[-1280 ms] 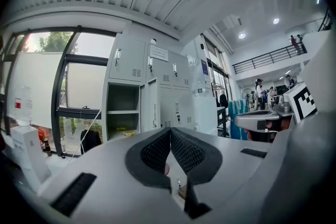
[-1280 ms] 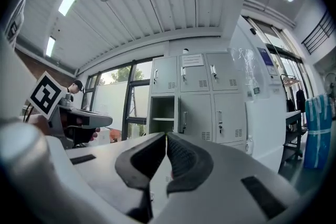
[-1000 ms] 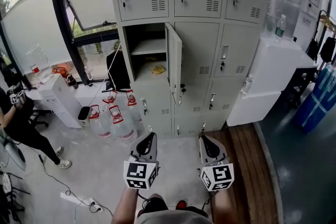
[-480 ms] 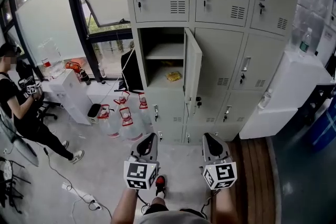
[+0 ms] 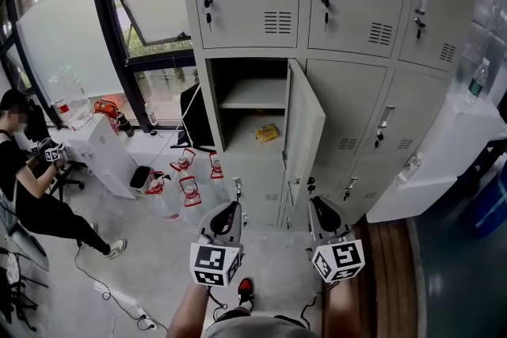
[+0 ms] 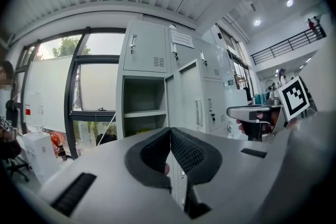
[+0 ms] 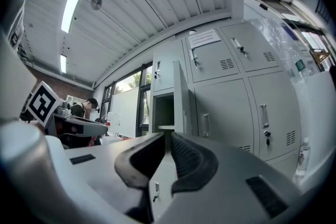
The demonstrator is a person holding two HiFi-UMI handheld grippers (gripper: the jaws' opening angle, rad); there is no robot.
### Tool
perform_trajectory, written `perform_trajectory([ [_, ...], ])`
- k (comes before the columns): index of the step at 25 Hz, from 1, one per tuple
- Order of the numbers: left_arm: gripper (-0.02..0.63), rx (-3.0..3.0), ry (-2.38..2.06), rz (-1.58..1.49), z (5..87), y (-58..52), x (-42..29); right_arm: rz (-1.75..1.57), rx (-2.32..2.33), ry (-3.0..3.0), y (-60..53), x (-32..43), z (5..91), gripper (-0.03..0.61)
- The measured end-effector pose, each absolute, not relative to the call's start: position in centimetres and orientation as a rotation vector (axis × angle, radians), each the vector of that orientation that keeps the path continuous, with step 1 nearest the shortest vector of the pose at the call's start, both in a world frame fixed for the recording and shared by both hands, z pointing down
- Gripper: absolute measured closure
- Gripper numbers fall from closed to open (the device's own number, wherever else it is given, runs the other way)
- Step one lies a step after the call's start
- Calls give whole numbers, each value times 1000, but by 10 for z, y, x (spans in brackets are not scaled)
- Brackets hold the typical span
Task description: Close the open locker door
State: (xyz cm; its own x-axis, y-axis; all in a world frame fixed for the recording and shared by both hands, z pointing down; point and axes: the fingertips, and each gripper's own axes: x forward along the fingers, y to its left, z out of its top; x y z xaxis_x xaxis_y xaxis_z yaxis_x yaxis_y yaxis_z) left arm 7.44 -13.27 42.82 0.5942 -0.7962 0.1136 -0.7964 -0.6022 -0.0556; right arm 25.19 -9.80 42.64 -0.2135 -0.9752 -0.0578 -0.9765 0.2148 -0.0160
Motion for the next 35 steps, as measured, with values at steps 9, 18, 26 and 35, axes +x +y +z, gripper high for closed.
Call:
perform_trajectory([
  [9,591,2780,-1385,247,439,-175,70,-45,-1773,2463,-149,267,426,293],
  [18,591,2782,-1367,248,438,-198,71,-57,-1831,2511,-178,264,436,278],
  [26,591,2776,-1374,246,439,-206,67,-53,-1838,2559,-186,259,439,304],
  [35,591,2746,-1410,232,441,-206,51,-46,-1861,2559,-191,252,439,374],
])
